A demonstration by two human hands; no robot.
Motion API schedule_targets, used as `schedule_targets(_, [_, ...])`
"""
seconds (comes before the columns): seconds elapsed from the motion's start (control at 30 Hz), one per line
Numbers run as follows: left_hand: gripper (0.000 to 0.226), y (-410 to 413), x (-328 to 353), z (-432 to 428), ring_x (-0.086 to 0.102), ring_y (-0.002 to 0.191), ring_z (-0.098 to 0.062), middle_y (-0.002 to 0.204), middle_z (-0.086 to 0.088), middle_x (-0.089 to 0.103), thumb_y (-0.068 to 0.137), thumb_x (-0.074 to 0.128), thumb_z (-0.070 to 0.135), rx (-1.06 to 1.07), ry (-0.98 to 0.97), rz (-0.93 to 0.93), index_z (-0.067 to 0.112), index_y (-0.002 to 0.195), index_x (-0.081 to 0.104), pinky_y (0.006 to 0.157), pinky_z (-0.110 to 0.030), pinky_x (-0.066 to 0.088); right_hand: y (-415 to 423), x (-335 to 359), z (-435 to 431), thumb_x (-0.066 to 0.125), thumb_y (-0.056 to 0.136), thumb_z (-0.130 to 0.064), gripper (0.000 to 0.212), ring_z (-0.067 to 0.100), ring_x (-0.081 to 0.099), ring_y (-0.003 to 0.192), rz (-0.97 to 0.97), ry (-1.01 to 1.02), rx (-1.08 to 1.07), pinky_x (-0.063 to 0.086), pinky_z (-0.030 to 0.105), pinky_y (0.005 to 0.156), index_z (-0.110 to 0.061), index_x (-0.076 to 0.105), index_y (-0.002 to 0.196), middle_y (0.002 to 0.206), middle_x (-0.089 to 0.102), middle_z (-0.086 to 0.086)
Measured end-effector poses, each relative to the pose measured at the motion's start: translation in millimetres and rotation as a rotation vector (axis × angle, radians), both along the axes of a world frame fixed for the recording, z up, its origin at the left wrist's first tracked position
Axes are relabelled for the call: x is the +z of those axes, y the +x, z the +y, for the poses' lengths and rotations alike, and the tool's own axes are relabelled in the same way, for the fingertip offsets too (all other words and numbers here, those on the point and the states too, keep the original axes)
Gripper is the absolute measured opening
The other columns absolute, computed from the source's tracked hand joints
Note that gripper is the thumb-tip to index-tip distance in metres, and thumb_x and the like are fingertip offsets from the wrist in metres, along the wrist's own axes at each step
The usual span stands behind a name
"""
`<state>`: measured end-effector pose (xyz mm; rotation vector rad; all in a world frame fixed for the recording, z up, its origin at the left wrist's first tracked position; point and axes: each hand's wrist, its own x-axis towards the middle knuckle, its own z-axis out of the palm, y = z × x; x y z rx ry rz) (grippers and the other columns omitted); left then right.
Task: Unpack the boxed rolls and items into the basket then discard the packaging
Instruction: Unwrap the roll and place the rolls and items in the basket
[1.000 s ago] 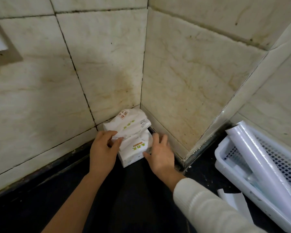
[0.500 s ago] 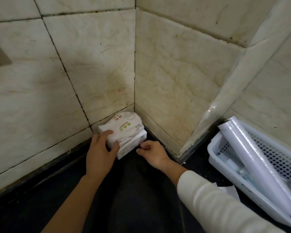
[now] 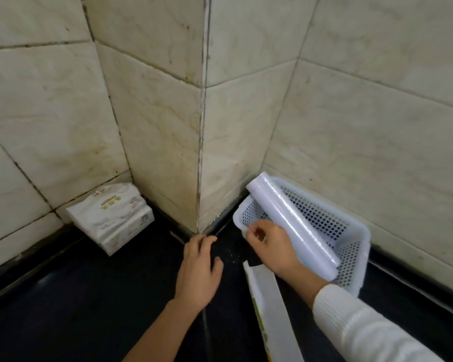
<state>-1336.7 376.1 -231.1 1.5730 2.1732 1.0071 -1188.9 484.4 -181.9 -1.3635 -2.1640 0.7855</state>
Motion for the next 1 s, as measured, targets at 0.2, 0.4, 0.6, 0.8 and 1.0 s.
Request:
schedule_targets(0.2, [0.055, 54.4, 8.1, 60.1, 0.000, 0.147, -0.023, 0.159, -0.008, 0.004, 0.097, 0.041, 0.033, -0.130, -0.158, 0.043, 0.020, 0.147, 0.023, 0.118, -0.038, 0.012, 71.8, 3.0, 32.0, 0.063, 0.085, -0.025, 0.023, 0.022, 0.058, 0.084, -0.164, -0.069, -0.273, 0.043, 0.030, 0.072, -0.012, 0.060, 0.104, 0.102, 0.062, 0.005])
schedule_targets(0.4, [0.064, 66.4, -1.1, 86.8, -0.020, 0.145, -0.026, 0.159, -0.013, -0.016, 0.098, 0.016, 0.049, -0.097, -0.323, 0.268, 0.015, 0.152, 0.005, 0.116, -0.043, -0.013, 92.3, -2.4, 45.1, 0.061, 0.086, -0.031, 0.044, 0.019, 0.054, 0.099, -0.329, -0.051, -0.217, 0.044, 0.028, 0.084, -0.014, 0.053, 0.125, 0.125, 0.052, 0.002])
schedule_targets(0.6, [0.067, 66.2, -9.1, 87.8, -0.027, 0.143, -0.023, 0.156, -0.010, -0.026, 0.096, 0.008, 0.055, -0.117, -0.330, 0.296, 0.020, 0.151, -0.007, 0.117, -0.042, -0.012, 70.2, -11.7, 64.5, 0.057, 0.084, -0.034, 0.046, 0.026, 0.050, 0.111, -0.484, 0.012, -0.171, 0.045, 0.037, 0.093, -0.011, 0.047, 0.123, 0.124, 0.052, 0.008])
schedule_targets(0.8, [0.072, 60.0, -7.6, 93.7, -0.009, 0.147, -0.027, 0.161, -0.012, -0.007, 0.090, 0.003, 0.061, -0.142, -0.369, 0.390, 0.026, 0.152, 0.005, 0.118, -0.051, 0.003, 66.8, -23.8, 75.3, 0.064, 0.073, -0.039, 0.056, 0.023, 0.052, 0.105, -0.488, 0.075, -0.154, 0.045, 0.034, 0.089, -0.013, 0.049, 0.121, 0.117, 0.054, 0.004])
schedule_targets(1.0, [0.071, 60.6, -9.7, 104.0, -0.010, 0.145, -0.030, 0.159, -0.011, -0.009, 0.092, 0.020, 0.060, -0.148, -0.412, 0.350, 0.026, 0.151, 0.000, 0.116, -0.056, 0.001, 88.7, 14.1, 91.5, 0.070, 0.062, -0.048, 0.052, 0.016, 0.054, 0.084, -0.264, 0.102, -0.092, 0.043, 0.027, 0.061, -0.019, 0.056, 0.103, 0.097, 0.055, -0.004])
